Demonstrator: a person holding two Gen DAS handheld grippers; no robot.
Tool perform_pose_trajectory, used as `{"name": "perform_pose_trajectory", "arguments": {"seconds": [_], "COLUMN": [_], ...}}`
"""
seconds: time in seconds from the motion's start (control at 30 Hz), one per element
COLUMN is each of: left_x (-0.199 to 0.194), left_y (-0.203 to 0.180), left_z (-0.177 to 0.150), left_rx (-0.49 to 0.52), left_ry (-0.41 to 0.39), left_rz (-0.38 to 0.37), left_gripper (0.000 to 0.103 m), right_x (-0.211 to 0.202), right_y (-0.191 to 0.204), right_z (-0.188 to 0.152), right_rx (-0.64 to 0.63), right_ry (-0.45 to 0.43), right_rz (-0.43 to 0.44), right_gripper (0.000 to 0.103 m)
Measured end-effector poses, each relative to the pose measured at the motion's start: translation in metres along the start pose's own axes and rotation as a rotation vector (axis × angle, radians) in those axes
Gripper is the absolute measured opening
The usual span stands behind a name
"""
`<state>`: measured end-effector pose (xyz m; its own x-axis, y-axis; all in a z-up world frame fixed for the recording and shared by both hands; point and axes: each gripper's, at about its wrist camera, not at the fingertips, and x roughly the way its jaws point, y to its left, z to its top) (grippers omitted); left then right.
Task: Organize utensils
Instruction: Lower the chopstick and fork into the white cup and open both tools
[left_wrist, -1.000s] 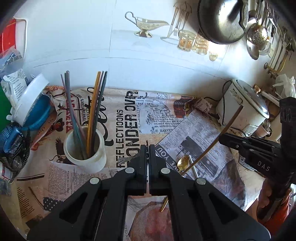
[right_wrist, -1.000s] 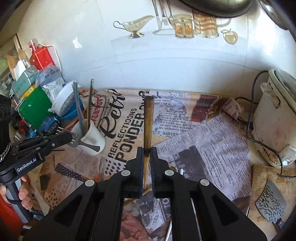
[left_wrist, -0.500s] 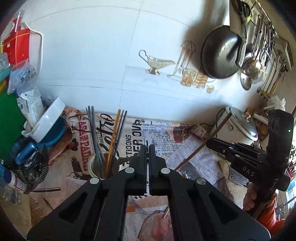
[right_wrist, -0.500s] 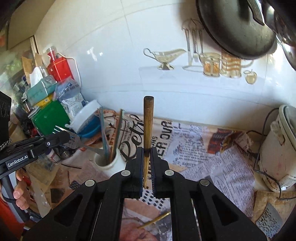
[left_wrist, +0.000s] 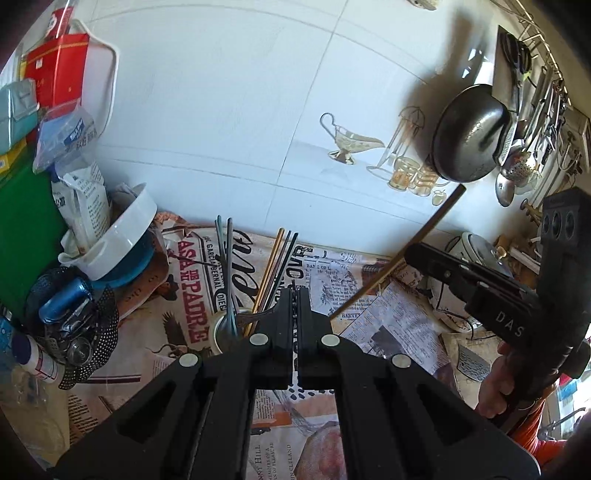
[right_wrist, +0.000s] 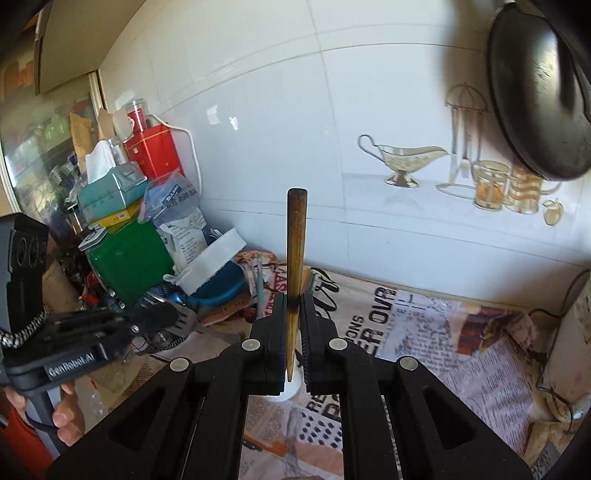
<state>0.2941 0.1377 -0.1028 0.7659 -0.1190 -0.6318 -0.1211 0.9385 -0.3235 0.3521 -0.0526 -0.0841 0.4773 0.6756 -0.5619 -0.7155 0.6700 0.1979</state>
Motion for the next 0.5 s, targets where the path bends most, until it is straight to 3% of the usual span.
{"name": "perform_pose_trajectory", "arguments": {"seconds": [0.5], "left_x": [0.071], "left_y": [0.043], "left_z": [-0.018], "left_rx": [-0.066], "left_ry": [0.195], "left_rz": [-0.036], "left_gripper": [0.0], "right_x": [0.081], "right_y": [0.013], "right_z": [-0.013], "right_rx": [-0.016], "right_ry": [0.17], "right_rz": [0.007], "right_gripper": [0.006]}}
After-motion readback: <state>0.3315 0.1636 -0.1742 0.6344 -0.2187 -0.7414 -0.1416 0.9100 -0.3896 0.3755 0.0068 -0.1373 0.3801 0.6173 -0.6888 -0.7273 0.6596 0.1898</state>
